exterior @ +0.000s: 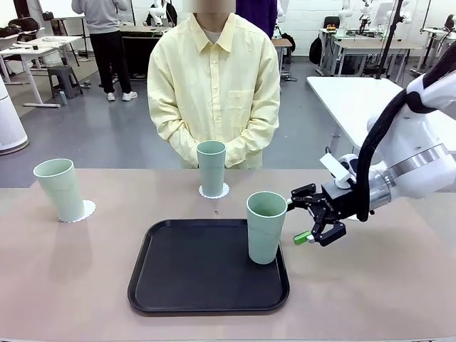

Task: Place coasters on the table and set cups on them.
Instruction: Take one Reusable plastic cup from the Flat Tray and place it on a coaster set by the human.

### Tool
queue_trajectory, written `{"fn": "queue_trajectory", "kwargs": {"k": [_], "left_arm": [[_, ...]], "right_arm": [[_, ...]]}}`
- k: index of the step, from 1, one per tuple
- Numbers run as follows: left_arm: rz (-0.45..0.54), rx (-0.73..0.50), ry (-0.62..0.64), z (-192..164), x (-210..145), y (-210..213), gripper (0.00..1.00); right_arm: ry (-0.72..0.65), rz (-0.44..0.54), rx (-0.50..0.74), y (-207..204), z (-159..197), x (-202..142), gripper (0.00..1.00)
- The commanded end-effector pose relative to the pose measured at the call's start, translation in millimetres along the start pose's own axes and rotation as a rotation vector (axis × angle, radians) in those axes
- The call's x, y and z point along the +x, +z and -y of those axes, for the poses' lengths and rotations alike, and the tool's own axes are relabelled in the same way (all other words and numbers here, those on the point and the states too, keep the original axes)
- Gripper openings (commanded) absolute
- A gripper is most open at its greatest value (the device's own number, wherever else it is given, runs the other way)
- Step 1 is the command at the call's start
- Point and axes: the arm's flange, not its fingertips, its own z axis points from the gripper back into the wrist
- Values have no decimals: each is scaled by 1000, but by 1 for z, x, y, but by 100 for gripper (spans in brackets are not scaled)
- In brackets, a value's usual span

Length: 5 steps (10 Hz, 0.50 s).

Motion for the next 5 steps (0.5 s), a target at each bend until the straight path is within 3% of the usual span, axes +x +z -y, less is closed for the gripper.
{"fn": "queue_trajectory", "kwargs": {"k": [1, 5], "left_arm": [[11, -7, -6, 2, 0, 2, 100], [11, -7, -6, 2, 0, 2, 100]], "right_arm": [[-23, 11, -19, -11, 9, -1, 100], [-36, -20, -12, -28, 23, -14, 100]]}}
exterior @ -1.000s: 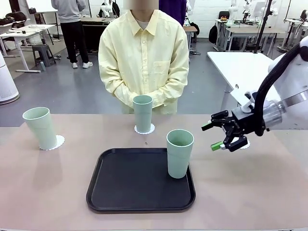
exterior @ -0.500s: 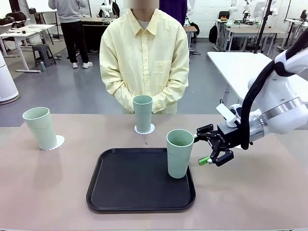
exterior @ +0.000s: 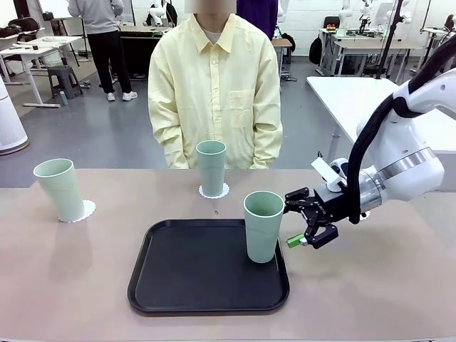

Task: Place coasters on the table and set cups on them.
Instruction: Take one Reusable plastic cup from the Flat Tray and place it on a coaster set by the human.

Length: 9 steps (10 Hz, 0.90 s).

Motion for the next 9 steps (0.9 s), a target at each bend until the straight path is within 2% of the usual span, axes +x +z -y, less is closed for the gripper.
{"fn": "queue_trajectory", "kwargs": {"k": [1, 9], "left_arm": [[11, -7, -6, 2, 0, 2, 100], [11, -7, -6, 2, 0, 2, 100]], "right_arm": [[-24, -12, -15, -17, 15, -5, 100], [-56, 8, 21, -38, 31, -15, 100]]}}
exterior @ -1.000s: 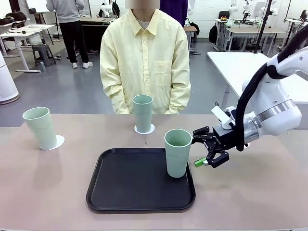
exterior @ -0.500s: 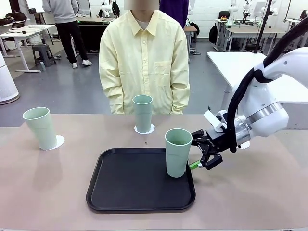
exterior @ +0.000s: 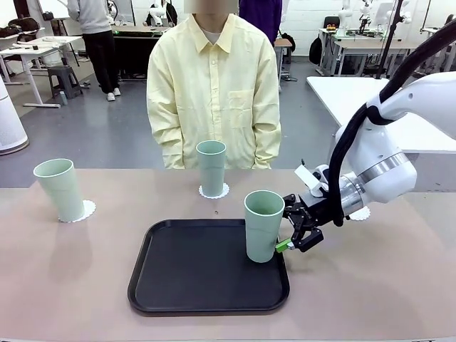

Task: Place coasters on the table and set cups on them.
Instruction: Take one Reusable plastic cup from the Flat Tray and place it on a coaster set by the human.

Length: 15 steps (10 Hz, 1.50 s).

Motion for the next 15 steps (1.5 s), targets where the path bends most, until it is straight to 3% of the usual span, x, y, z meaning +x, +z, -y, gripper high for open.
{"fn": "queue_trajectory", "kwargs": {"k": [1, 7, 9, 10, 11, 12, 13, 15], "left_arm": [[11, -7, -6, 2, 0, 2, 100], [11, -7, -6, 2, 0, 2, 100], [11, -7, -6, 2, 0, 2, 100], [11, -7, -6, 2, 0, 2, 100], [11, -7, -6, 2, 0, 2, 100], [11, -7, -6, 2, 0, 2, 100], [11, -7, -6, 2, 0, 2, 100], [11, -7, -6, 2, 0, 2, 100]], "right_arm": [[-29, 31, -16, -11, 12, 2, 100], [-73, 159, 68, -20, 23, -11, 100], [-10, 196, 88, -23, 19, -13, 100], [53, 203, 140, -23, 17, -13, 86], [56, 199, 155, -22, 17, -13, 42], [60, 199, 160, -22, 16, -12, 27], [59, 195, 167, -22, 16, -13, 0], [3, 187, 132, -20, 12, -8, 0]]}}
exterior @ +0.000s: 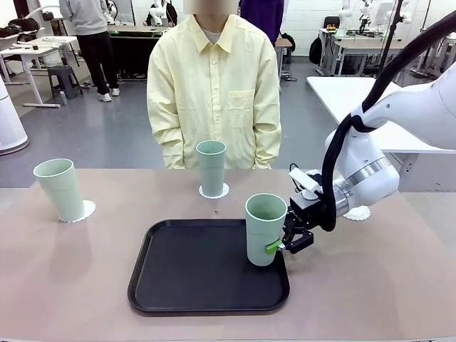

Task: Place coasters on the table and set cups on them.
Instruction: Take one Reusable plastic cup from the Flat Tray and place it on a coaster set by the human.

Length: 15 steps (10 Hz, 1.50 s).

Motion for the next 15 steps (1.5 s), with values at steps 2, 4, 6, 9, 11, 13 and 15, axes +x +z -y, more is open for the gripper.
{"fn": "queue_trajectory", "kwargs": {"k": [2, 4, 6, 9, 11, 13, 15], "left_arm": [[11, -7, -6, 2, 0, 2, 100], [11, -7, -6, 2, 0, 2, 100], [11, -7, -6, 2, 0, 2, 100], [11, -7, -6, 2, 0, 2, 100], [11, -7, -6, 2, 0, 2, 100], [11, -7, -6, 2, 0, 2, 100], [11, -7, -6, 2, 0, 2, 100]], "right_arm": [[-103, 16, -186, 15, -26, 65, 0], [-148, 39, -332, 49, -43, 116, 0], [-207, 30, -367, 71, -59, 152, 0], [-274, -15, -414, 90, -65, 162, 0], [-290, -22, -409, 92, -63, 154, 0], [-253, -1, -412, 96, -64, 166, 0], [-253, -1, -412, 96, -64, 166, 0]]}}
